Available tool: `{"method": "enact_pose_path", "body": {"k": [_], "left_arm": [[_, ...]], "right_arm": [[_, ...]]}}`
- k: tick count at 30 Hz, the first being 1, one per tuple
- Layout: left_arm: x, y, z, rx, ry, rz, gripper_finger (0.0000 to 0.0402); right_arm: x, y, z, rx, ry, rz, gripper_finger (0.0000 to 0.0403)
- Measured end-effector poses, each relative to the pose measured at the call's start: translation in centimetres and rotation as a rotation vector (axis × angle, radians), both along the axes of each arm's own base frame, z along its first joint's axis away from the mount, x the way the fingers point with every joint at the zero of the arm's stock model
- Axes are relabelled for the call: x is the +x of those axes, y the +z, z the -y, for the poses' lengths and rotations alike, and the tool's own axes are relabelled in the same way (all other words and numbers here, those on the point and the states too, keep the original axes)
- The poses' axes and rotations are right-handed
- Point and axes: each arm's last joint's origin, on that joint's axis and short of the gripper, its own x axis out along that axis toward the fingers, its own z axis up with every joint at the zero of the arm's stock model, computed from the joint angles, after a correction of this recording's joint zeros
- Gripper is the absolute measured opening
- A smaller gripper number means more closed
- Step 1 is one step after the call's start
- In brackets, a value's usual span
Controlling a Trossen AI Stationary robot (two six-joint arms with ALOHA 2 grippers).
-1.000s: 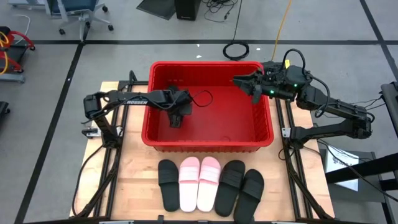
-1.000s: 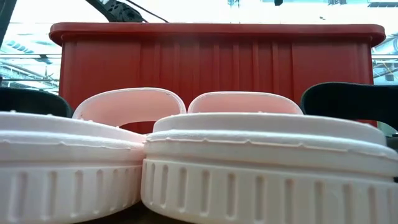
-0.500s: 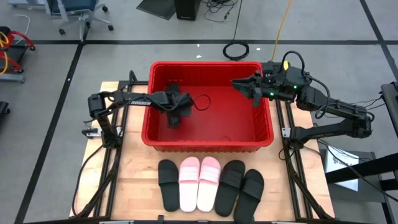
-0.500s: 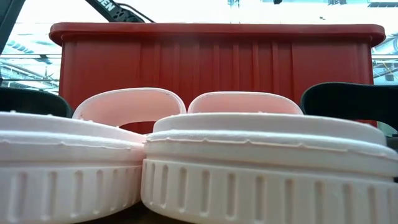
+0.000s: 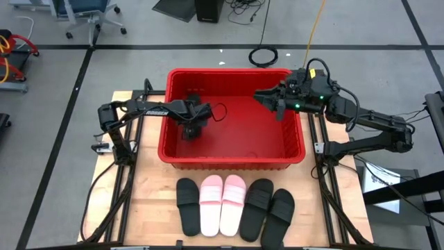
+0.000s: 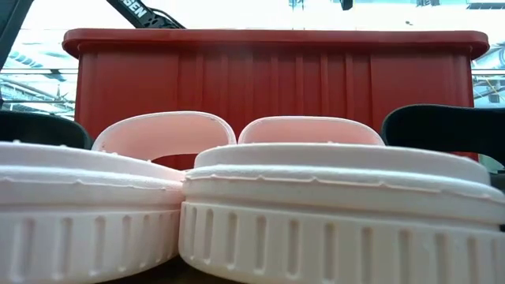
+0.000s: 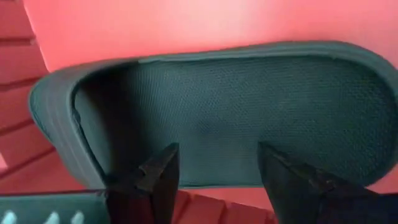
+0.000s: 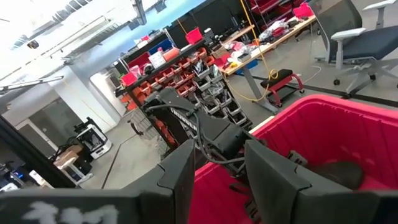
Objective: Pick and place slides into bin
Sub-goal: Put the black slide into the red bin
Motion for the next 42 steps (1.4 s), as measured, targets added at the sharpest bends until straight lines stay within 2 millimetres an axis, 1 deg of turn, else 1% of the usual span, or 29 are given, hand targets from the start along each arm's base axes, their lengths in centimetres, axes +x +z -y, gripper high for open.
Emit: {"method": "enact_pose_path", "body": {"k": [3, 9, 13, 16, 27, 35, 40, 42], "left_arm": [[0.0, 0.1, -0.3, -0.001, 0.041, 0.028, 0.0209], [0.5, 2.1, -0.2, -0.026, 0.05, 0.189, 0.0209], [1.2, 3.5, 0.1, -0.094, 0.013, 0.353, 0.0209], [1.5, 3.7, 0.3, -0.1, -0.015, 0.383, 0.0209], [2.1, 1.1, 0.3, -0.142, -0.027, 0.292, 0.0209], [1.7, 0.8, 0.1, -0.06, 0.002, 0.215, 0.0209], [0.8, 0.6, 0.0, -0.041, 0.036, 0.117, 0.0209], [0.6, 0.6, -0.2, -0.043, 0.055, 0.107, 0.0209]], "right_arm": [[0.4, -0.2, -0.1, 0.003, 0.009, -0.01, 0.013], [1.0, -0.6, -0.3, 0.011, 0.025, -0.027, 0.013], [1.1, -0.7, -0.4, 0.012, 0.028, -0.03, 0.013], [1.1, -0.7, -0.4, 0.011, 0.028, -0.03, 0.013], [1.1, -0.7, -0.4, 0.012, 0.025, -0.029, 0.013], [1.1, -0.6, -0.4, 0.012, 0.025, -0.026, 0.013], [1.1, -0.6, -0.4, 0.012, 0.025, -0.025, 0.013], [1.1, -0.6, -0.4, 0.012, 0.025, -0.025, 0.013]]}}
